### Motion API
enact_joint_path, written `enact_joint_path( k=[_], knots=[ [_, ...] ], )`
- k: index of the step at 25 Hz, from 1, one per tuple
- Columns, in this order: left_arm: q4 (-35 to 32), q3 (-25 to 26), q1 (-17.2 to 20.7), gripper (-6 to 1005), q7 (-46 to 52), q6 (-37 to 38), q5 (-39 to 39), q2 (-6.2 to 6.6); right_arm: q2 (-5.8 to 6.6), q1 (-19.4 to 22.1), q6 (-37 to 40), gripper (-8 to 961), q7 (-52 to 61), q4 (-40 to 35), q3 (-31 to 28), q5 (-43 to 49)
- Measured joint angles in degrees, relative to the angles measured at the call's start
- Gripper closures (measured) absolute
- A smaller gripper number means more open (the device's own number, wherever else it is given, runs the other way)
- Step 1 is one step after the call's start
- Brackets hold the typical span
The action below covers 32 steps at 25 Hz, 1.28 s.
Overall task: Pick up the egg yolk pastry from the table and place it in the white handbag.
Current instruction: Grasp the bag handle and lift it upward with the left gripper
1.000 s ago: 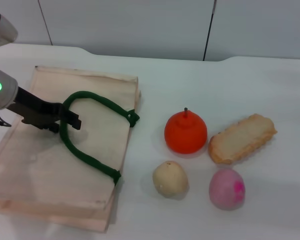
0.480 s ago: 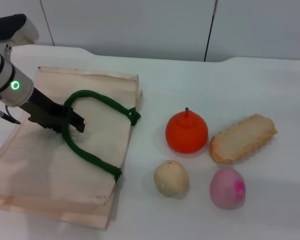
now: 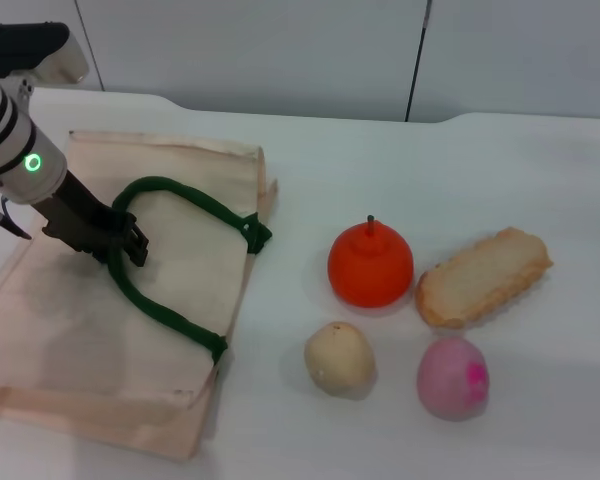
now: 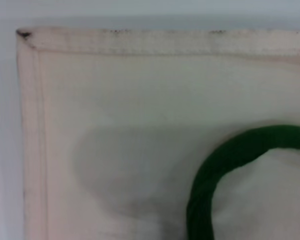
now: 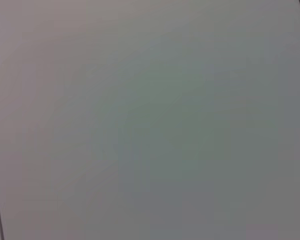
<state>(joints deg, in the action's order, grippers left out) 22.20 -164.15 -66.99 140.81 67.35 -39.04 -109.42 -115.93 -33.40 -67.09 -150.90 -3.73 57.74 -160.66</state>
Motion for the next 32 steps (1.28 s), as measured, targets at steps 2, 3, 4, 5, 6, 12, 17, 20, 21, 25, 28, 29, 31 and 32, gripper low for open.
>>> enact_joint_path(
  k=[2,3,4,5,6,12,17,20,21,25,28,29,31,32],
  knots=[
    [0.0,0.0,-0.5,412,0.3,0.0,-0.6,0.11,0.00,0.0,0.0,75,0.0,0.0,0.0,0.0],
    [0.0,0.0,-0.8,425,0.4,-0.1,-0.9,0.19,0.00,0.0,-0.1,75,0.0,0.0,0.0,0.0],
    [0.0,0.0,-1.0,437,0.5,-0.1,-1.0,0.25,0.00,0.0,-0.1,75,0.0,0.0,0.1,0.0],
    [0.0,0.0,-1.2,450,0.5,-0.2,-1.2,0.30,0.00,0.0,-0.1,75,0.0,0.0,0.1,0.0],
    [0.0,0.0,-1.6,454,0.5,-0.3,-1.6,0.36,0.00,0.0,-0.1,75,0.1,0.0,0.1,0.0],
    [-0.9,0.0,-2.0,547,0.5,-1.5,-2.2,0.44,-0.08,0.0,-0.4,75,0.4,-0.1,0.1,0.0],
    [-2.5,0.1,-1.8,720,0.9,-3.2,-2.9,0.64,-0.09,0.0,-1.2,75,0.9,0.0,0.0,0.0],
    [-3.5,0.1,-1.7,767,1.4,-4.6,-3.4,0.73,-0.08,0.0,-1.5,76,0.9,0.1,0.0,0.0],
    [-3.9,0.1,-1.6,783,1.8,-5.2,-3.5,0.77,-0.09,0.0,-1.6,76,0.9,0.1,0.0,0.0],
    [-4.1,0.1,-1.4,809,2.3,-6.8,-3.6,0.78,-0.09,0.0,-1.6,76,0.9,0.1,0.0,-0.1],
    [-4.2,0.1,-1.3,825,2.3,-7.4,-3.3,0.64,-0.09,0.0,-1.6,76,0.9,0.2,0.0,-0.1],
    [-4.2,0.1,-1.3,829,2.3,-7.5,-3.2,0.57,-0.09,0.0,-1.6,76,0.9,0.2,0.0,-0.1],
    [-4.2,0.1,-1.3,839,2.1,-7.6,-3.1,0.42,-0.06,0.0,-1.6,76,0.9,0.3,0.0,-0.1],
    [-4.2,0.1,-1.3,844,2.0,-7.7,-3.1,0.34,-0.03,0.0,-1.6,76,0.9,0.3,0.0,-0.1]
  ],
)
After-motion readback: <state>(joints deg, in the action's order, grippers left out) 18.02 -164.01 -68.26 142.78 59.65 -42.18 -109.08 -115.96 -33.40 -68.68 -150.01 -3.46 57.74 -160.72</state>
